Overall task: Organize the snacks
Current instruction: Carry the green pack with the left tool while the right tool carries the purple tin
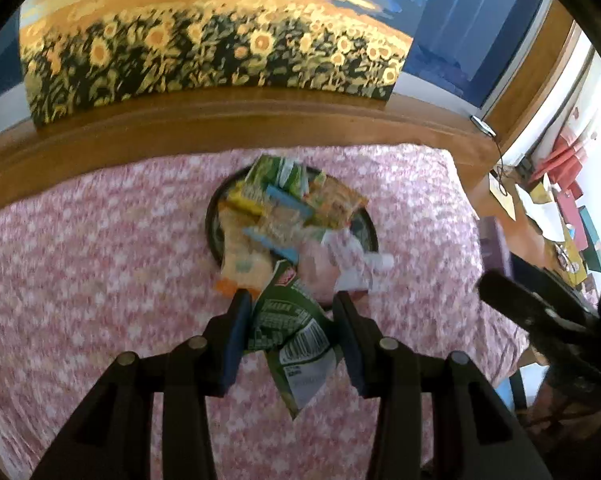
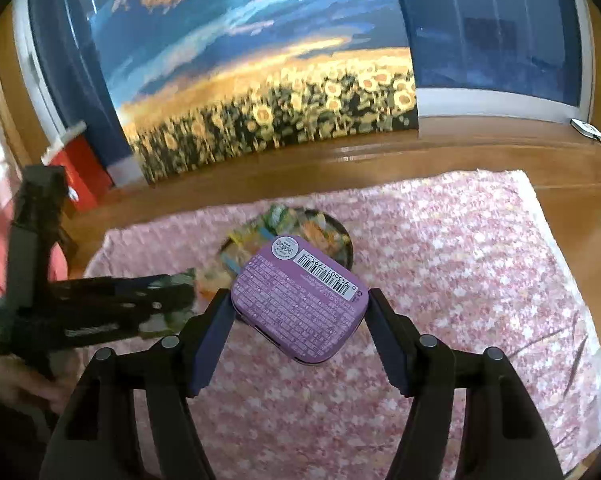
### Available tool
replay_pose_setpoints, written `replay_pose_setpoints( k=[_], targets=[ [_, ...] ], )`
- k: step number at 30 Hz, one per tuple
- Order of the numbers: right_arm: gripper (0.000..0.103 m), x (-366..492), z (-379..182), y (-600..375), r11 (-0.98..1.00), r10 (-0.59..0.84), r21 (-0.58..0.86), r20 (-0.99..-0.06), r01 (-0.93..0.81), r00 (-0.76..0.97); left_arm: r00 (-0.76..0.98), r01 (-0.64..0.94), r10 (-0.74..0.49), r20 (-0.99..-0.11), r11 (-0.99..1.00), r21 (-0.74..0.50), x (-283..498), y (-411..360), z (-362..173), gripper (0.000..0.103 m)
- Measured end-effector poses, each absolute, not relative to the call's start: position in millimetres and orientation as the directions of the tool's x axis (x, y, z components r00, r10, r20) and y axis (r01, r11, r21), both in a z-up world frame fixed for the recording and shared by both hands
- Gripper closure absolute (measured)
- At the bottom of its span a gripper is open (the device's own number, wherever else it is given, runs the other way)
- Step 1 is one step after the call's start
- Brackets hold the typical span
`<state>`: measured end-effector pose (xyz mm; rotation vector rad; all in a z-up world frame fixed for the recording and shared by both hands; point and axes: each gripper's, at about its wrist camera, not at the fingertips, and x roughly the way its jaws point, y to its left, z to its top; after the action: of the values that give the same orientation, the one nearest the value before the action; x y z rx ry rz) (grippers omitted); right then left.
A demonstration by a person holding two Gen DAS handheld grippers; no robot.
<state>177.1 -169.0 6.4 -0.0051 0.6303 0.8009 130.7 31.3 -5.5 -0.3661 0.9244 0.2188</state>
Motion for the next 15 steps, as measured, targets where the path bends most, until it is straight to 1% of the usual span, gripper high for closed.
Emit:
replay_pose_setpoints(
  k=[3,9,15],
  targets=[
    [0.035,185.0,13.9,-167.0,0.693,0.677,0.230,-0.535,-0.684,0.506,0.606,-0.314,0.018,-0.796,0.924,-0.218,142.1,31.5,-0.6,0.059],
    [0.035,204.7,22.3,-153.8,0.671,0.682,0.217,-0.558,-0.709,0.474,0.597,-0.297,0.020,-0.802,0.934,-0.198,167.5,35.5,-0.6,0.059],
    [0.035,226.7,23.4,-139.6,0.672,0.672,0.213,-0.577,-0.709,0.464,0.603,-0.286,-0.001,-0.798,0.933,-0.217,181.9,45.4,-2.6,0.059]
  ],
)
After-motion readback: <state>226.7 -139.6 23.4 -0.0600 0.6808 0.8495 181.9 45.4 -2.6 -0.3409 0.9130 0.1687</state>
